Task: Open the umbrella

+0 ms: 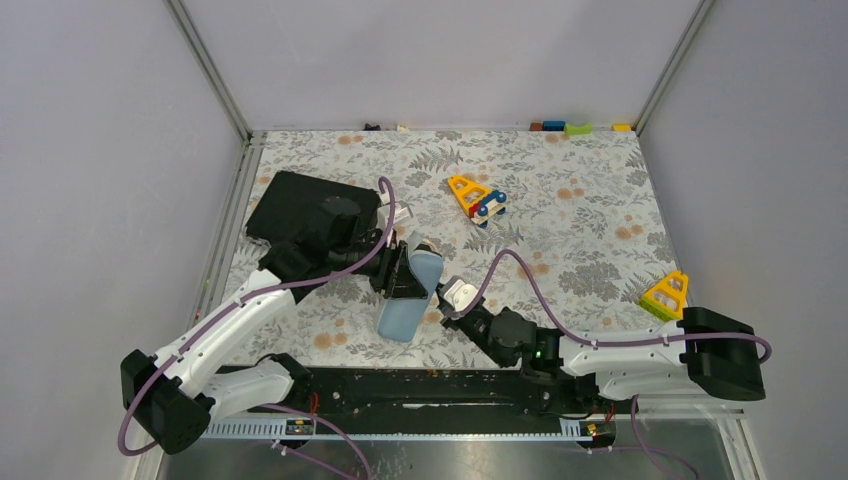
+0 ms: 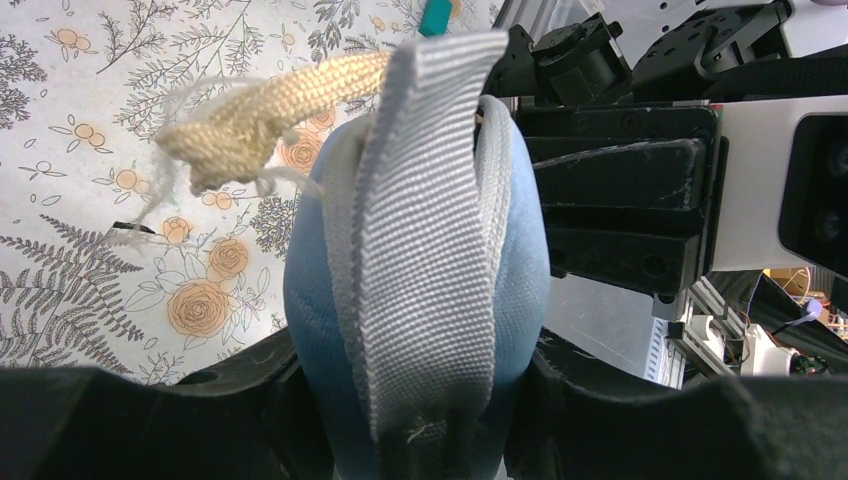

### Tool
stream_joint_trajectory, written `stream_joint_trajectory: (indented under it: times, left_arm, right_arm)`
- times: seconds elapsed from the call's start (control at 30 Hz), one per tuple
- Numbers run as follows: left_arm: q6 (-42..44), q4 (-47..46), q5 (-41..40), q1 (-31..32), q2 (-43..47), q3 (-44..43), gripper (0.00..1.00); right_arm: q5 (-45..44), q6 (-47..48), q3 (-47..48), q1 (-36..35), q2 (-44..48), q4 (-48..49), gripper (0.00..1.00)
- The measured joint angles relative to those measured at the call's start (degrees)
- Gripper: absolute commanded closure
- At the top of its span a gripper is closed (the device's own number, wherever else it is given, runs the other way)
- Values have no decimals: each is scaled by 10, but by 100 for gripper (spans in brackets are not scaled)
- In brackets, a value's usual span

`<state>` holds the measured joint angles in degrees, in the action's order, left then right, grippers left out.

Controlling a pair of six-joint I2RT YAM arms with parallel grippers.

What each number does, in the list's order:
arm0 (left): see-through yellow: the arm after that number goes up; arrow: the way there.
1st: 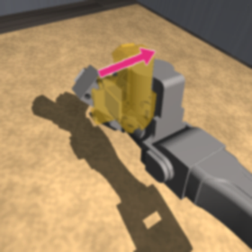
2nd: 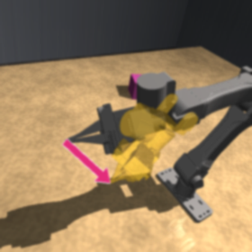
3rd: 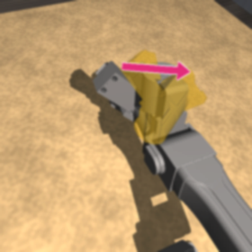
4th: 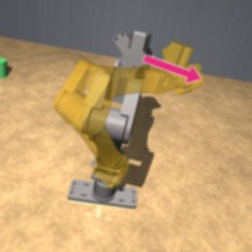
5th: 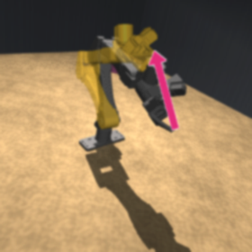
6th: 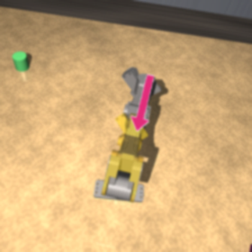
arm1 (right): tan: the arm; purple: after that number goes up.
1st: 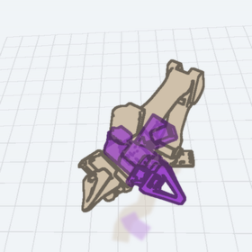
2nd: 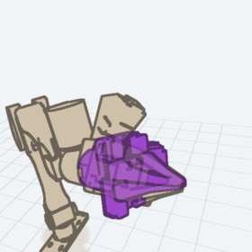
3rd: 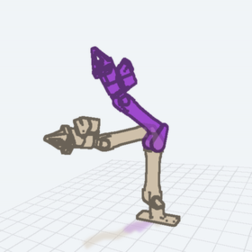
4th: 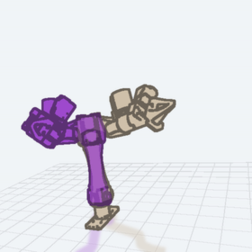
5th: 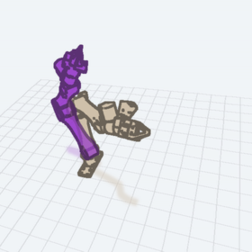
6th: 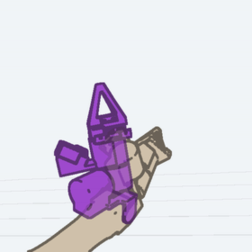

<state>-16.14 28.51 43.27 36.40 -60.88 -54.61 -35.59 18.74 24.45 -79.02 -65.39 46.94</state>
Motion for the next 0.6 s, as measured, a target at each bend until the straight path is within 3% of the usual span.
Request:
stream_joint_trajectory:
  times: [0.6]
  left_arm:
    - [0,3,20,1,0,0,100]
  right_arm:
    - [82,-7,0,0,56,-114,100]
